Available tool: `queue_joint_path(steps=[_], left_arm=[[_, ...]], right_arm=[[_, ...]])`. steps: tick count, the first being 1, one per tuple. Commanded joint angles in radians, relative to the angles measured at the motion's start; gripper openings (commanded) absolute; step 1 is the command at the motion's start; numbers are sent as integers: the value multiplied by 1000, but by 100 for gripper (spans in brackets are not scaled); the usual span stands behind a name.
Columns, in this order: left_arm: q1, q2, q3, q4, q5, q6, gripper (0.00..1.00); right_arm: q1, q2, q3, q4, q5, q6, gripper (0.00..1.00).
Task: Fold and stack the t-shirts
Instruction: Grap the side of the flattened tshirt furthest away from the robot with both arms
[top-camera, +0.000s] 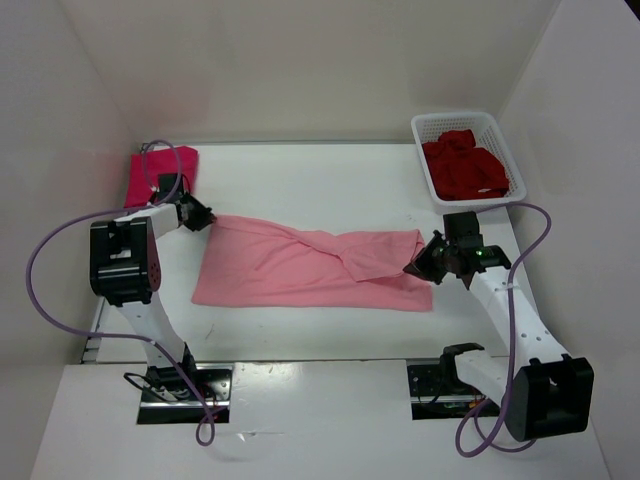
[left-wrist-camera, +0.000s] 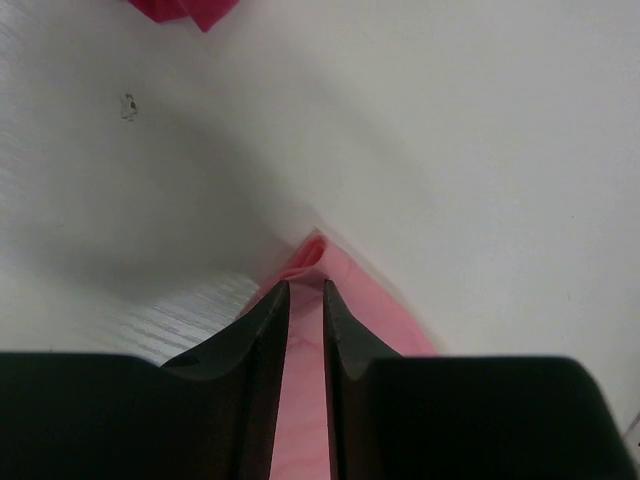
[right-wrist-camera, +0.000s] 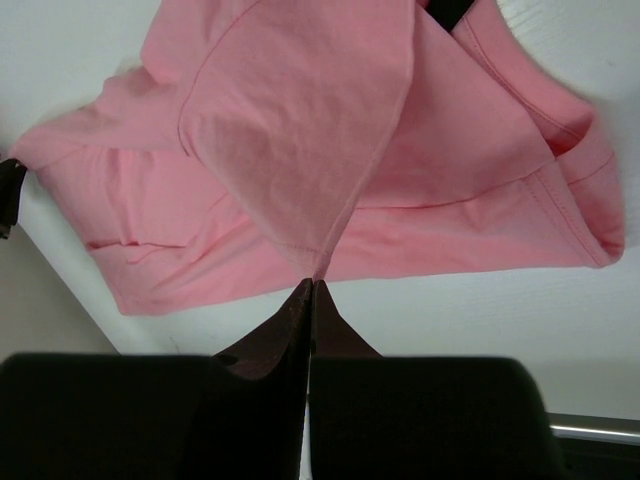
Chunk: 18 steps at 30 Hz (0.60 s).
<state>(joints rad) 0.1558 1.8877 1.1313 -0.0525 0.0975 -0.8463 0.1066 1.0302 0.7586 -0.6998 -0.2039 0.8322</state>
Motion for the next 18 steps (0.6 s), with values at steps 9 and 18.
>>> queue_joint_path(steps=[9, 18], left_arm=[[13, -42, -16, 22, -44, 6, 30], [13, 11, 5, 3, -25, 15, 29]], right_arm=[[-5, 10, -12, 48, -18, -5, 0], [-5, 19, -12, 57, -19, -5, 0]])
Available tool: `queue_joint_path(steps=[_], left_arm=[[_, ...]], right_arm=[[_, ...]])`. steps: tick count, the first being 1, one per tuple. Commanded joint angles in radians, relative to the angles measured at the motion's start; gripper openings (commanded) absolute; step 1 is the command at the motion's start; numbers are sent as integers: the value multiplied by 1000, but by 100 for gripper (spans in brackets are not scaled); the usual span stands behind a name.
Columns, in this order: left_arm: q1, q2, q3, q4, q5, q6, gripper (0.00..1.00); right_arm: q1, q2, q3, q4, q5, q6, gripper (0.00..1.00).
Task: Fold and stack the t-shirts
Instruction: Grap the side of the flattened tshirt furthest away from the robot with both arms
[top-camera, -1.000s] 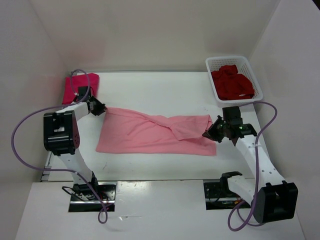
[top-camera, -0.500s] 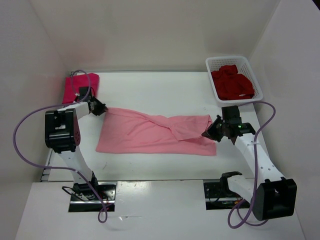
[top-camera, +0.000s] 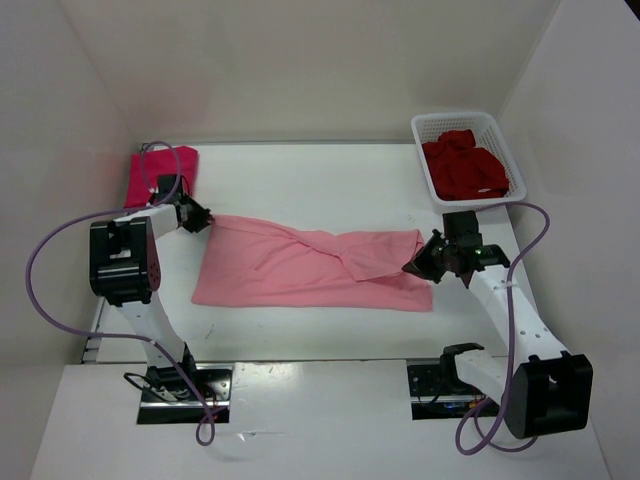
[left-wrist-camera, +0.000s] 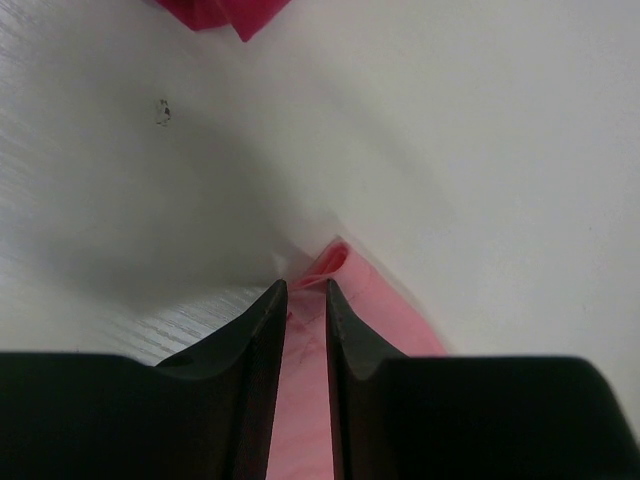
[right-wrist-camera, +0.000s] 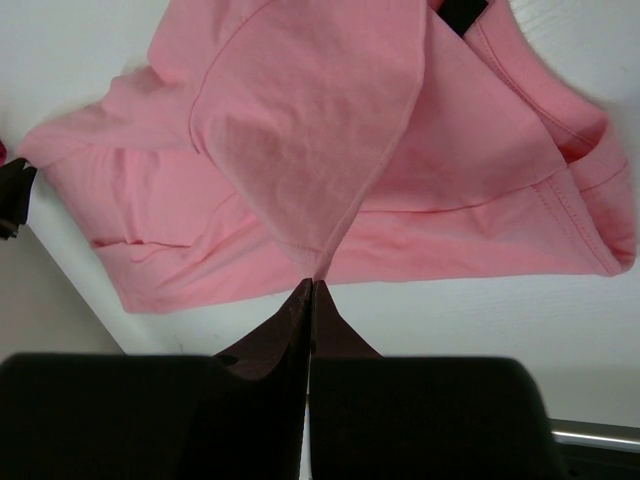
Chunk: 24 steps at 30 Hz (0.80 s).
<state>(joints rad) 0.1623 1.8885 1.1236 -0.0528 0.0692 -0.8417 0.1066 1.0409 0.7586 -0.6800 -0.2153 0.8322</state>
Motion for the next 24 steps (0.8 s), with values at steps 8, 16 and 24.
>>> queue_joint_path(steps=[8, 16, 24], left_arm=[[6, 11, -8, 4, 3, 29, 36], [6, 1, -18, 4, -6, 29, 28], [6, 1, 11, -7, -6, 29, 12]], right_arm=[[-5, 28, -12, 56, -7, -5, 0], [-5, 47, -12, 74, -7, -5, 0], [-5, 56, -12, 74, -7, -5, 0]])
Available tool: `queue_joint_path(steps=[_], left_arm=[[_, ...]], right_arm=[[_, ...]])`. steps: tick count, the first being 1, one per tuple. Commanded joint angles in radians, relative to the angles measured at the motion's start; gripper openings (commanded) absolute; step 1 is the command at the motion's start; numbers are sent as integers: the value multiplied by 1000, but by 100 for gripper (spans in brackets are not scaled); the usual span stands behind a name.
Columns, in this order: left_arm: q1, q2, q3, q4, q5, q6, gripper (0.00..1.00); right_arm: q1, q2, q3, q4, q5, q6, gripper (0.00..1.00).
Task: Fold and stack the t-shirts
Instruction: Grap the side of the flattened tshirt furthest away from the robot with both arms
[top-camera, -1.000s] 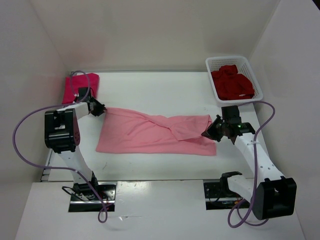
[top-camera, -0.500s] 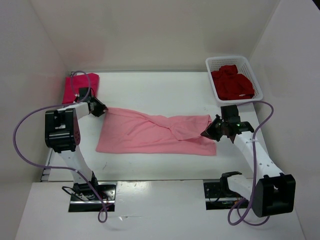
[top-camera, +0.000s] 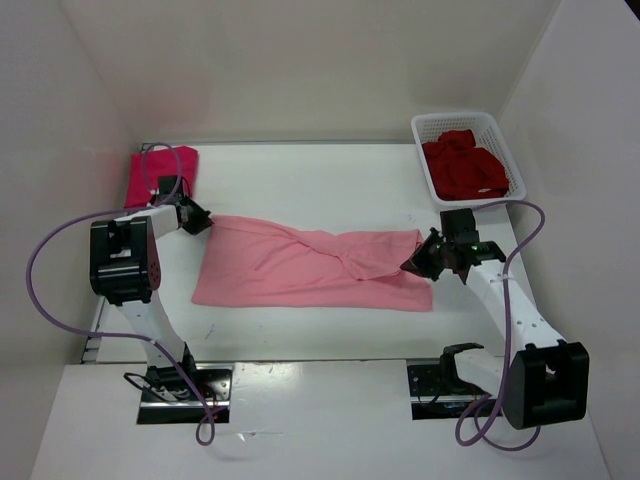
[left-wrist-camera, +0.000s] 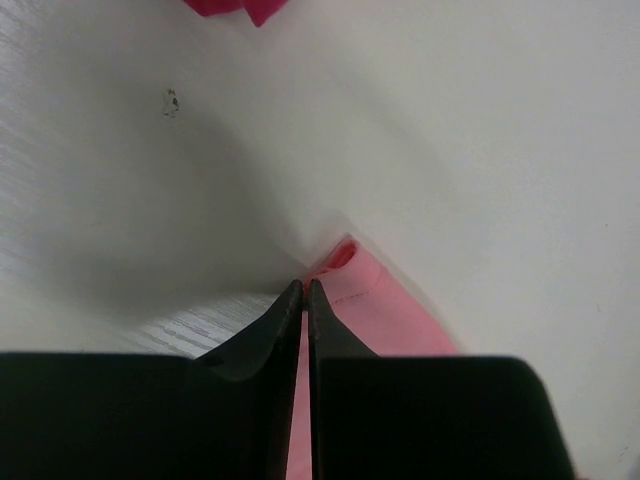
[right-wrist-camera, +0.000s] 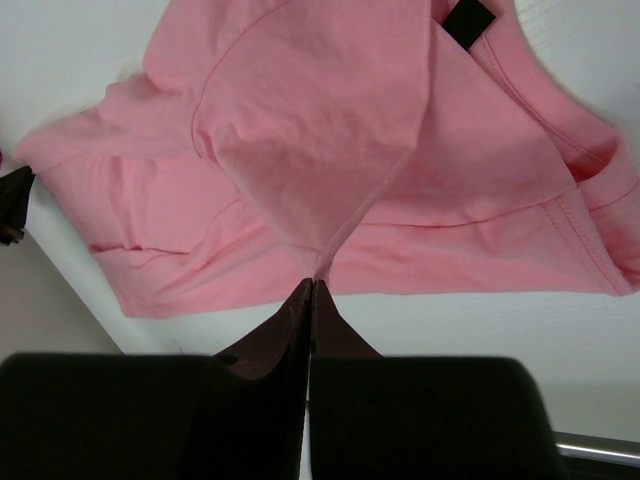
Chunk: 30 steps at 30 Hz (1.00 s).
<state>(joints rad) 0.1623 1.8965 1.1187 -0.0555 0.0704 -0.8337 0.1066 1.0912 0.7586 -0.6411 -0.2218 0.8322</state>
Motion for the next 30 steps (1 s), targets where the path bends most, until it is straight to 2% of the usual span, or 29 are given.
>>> queue_joint_path(steps=[1, 7, 18, 22, 27, 30], left_arm=[[6, -19, 27, -13, -7, 21, 10], [6, -115, 70, -84, -44, 41, 0], [6, -310, 72, -173, -73, 88, 0], [17, -399, 7, -221, -34, 97, 0], [17, -482, -86, -282, -43, 139, 0], [17, -501, -180, -291, -54, 165, 0]], right_arm=[[-5, 15, -12, 35, -1, -5, 0], [-5, 24, 33, 23, 10, -27, 0], [-36, 15, 116, -55, 10, -65, 0], [-47, -5, 209, -150, 19, -100, 0], [-58, -7, 231, -294, 133, -183, 0], [-58, 63, 231, -367, 197, -266, 8]])
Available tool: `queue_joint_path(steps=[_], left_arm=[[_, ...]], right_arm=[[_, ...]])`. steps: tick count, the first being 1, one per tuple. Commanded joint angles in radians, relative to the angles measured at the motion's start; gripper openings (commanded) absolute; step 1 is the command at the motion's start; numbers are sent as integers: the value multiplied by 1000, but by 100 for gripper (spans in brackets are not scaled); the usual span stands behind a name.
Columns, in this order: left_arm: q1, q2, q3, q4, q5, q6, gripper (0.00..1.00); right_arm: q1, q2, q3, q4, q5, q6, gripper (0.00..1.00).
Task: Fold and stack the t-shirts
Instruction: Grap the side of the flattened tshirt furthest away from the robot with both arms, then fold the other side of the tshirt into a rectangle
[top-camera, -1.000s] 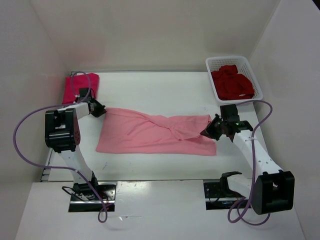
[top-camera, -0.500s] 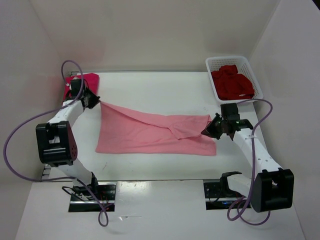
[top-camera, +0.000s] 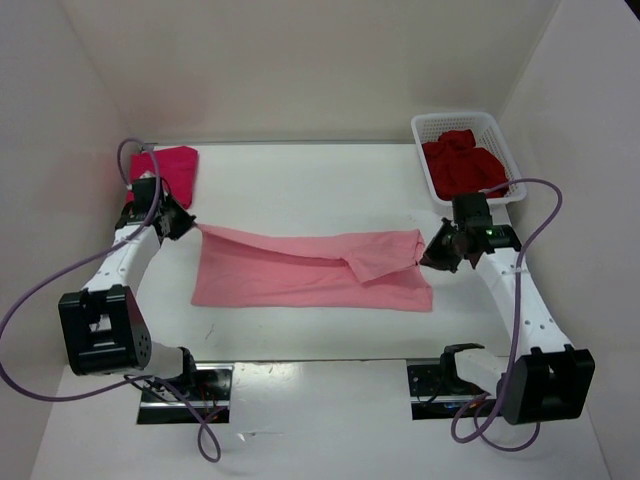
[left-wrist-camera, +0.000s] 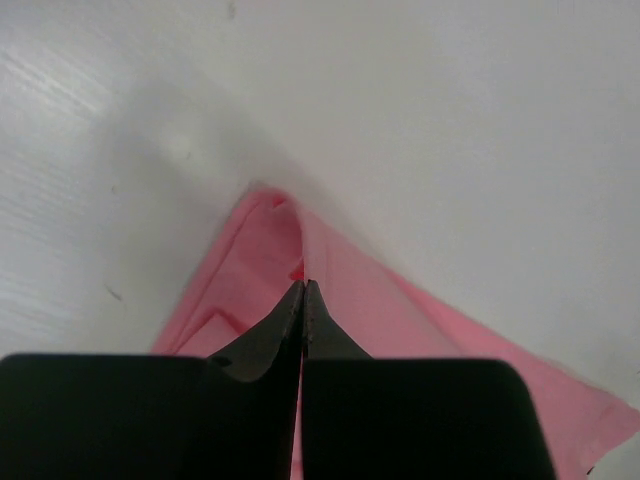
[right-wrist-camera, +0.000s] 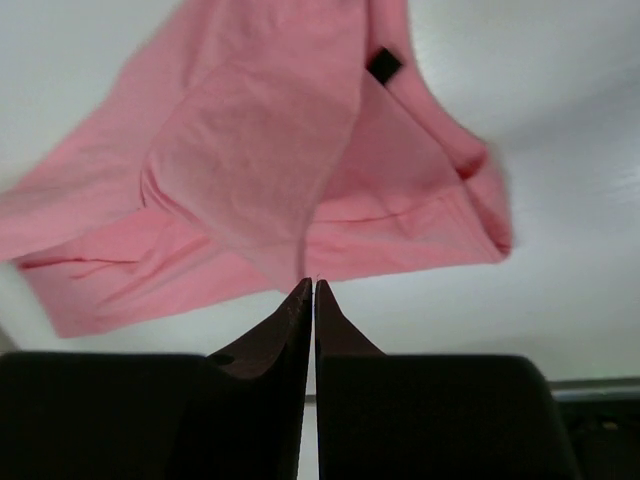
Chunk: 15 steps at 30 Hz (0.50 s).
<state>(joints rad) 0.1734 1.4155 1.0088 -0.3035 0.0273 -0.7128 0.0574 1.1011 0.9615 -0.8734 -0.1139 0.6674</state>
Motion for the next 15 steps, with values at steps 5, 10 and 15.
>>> queue_joint_path(steps=[5, 10, 15], left_arm=[[6, 19, -138, -101, -6, 70, 0], [6, -4, -159, -149, 48, 79, 0], [17, -29, -173, -160, 7, 53, 15]], right_arm=[[16, 79, 29, -162, 83, -112, 8], [16, 79, 65, -180, 125, -94, 8], [105, 91, 83, -121, 53, -60, 9]])
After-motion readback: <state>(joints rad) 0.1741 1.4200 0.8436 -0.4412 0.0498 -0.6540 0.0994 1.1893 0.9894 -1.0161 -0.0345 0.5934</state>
